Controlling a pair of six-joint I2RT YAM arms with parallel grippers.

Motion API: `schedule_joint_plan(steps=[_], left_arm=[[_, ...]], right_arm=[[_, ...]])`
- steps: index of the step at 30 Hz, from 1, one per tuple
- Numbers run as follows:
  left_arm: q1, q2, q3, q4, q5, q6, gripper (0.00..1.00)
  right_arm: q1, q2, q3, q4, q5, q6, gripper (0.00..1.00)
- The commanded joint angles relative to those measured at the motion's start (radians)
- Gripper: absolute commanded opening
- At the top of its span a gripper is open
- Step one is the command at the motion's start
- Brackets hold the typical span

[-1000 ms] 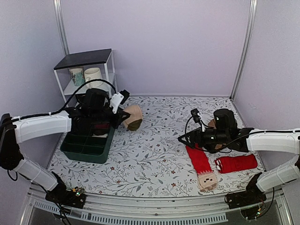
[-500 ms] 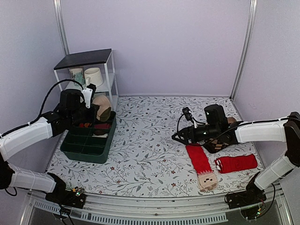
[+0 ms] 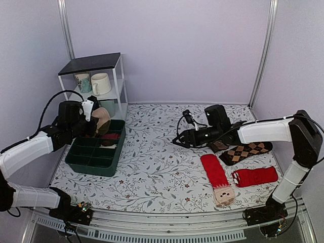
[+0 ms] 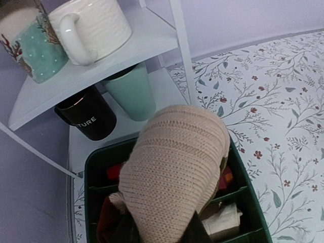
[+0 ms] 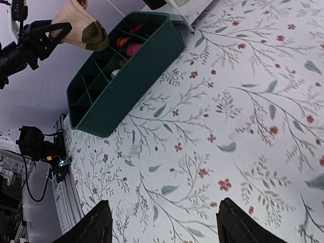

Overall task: Roll the socks
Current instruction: Adjust the storage box at the corner of the board.

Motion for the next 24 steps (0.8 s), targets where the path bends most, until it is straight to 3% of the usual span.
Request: schedule_joint_plan(steps=[1, 14, 24], left_arm=[[0.023, -0.051, -0.016, 0.053, 0.001, 0.030, 0.00], [0.018, -0.166, -0.084, 0.103, 0.041, -0.036, 0.00], [0.013, -0.180, -0.079, 0.122, 0.093, -0.058, 0.00]], right_arm=[[0.078, 0.158, 0.198, -0.062, -0.004, 0.070, 0.70], [0.257, 0.662, 0.867, -0.179, 0.007, 0.384, 0.66], [0.295, 0.915, 1.117, -0.164, -0.049, 0.532, 0.53]])
